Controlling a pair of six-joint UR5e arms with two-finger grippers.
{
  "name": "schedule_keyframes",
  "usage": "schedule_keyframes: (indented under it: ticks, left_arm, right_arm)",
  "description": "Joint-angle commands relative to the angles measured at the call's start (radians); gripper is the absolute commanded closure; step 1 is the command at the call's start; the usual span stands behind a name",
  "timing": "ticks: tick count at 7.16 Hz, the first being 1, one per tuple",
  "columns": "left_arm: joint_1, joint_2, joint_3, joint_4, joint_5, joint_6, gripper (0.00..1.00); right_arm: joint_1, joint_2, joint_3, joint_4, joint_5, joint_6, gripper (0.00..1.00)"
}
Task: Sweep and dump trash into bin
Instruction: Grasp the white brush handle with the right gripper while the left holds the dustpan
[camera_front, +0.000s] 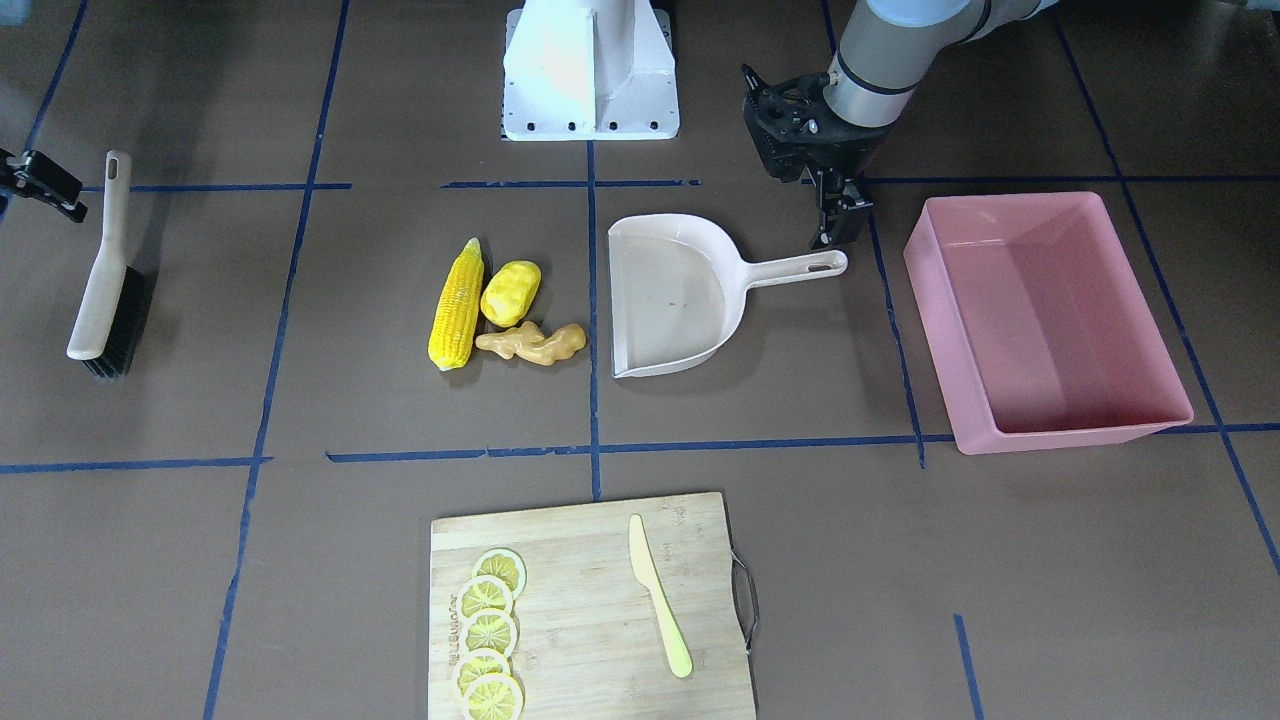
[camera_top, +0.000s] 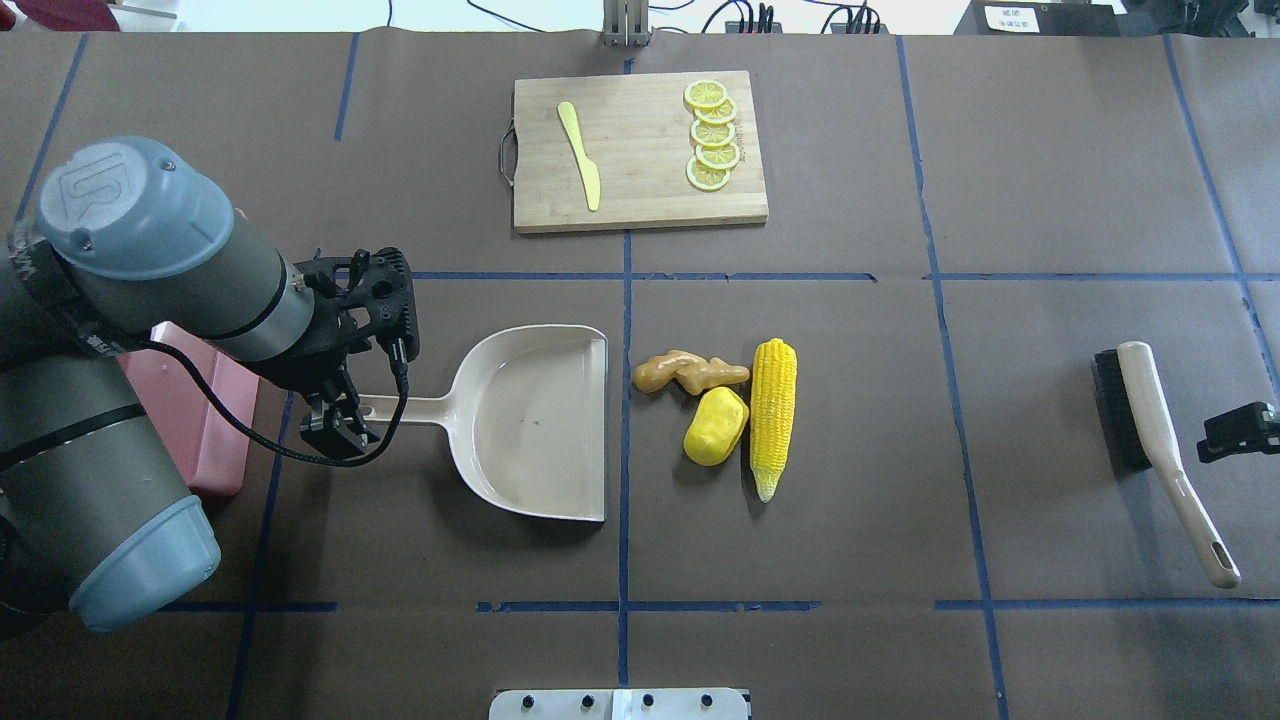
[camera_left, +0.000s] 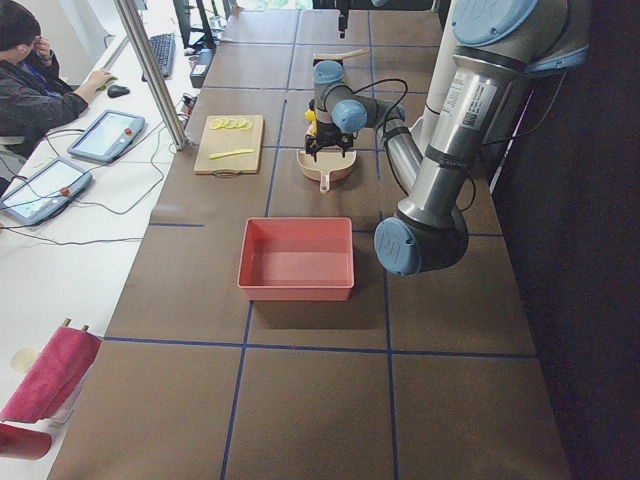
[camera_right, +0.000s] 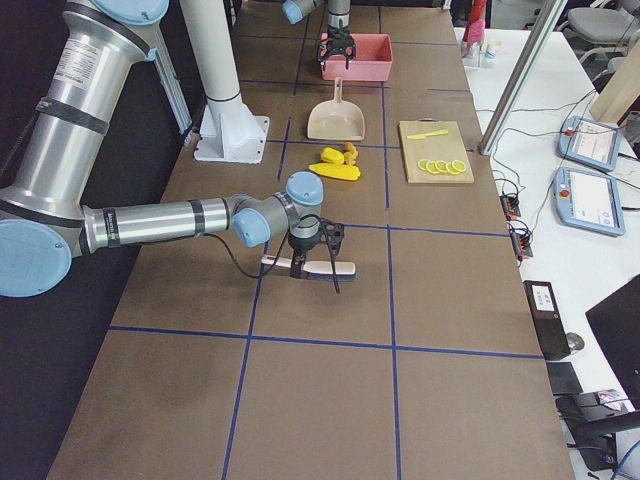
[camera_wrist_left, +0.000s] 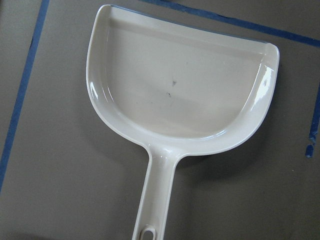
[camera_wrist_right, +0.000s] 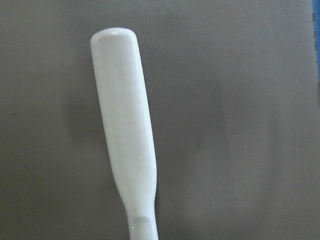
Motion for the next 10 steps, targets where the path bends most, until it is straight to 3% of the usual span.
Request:
schedule_keyframes:
  ticks: [1,5,7,8,9,10]
  left_arm:
    - [0.000,0.001,0.000,-0.001,0.000,0.002,0.00]
    - [-0.001,0.006,0.000,-0.032,0.000,0.000,0.00]
    - [-0.001,0.004,0.000,-0.032,0.000,0.000,0.00]
    - [-0.001,0.004,0.000,-0.032,0.000,0.002,0.00]
    - [-0.001,0.004,0.000,-0.032,0.000,0.000,0.00]
    - [-0.001,0.004,0.000,-0.032,0.000,0.002,0.00]
  right_arm:
    - [-0.067,0.026,-0.030,0.023,-0.019,0.024,0.00]
    - [-0.161,0.043,-0.076,0.024,-0.016,0.026,0.01]
    - [-0.160,0.042,-0.076,0.026,-0.014,0.019,0.08]
    - [-0.160,0.042,-0.076,0.024,-0.014,0.018,0.19]
    - [-0.160,0.042,-0.079,0.023,-0.013,0.018,0.50]
    - [-0.160,0.042,-0.077,0.024,-0.013,0.015,0.86]
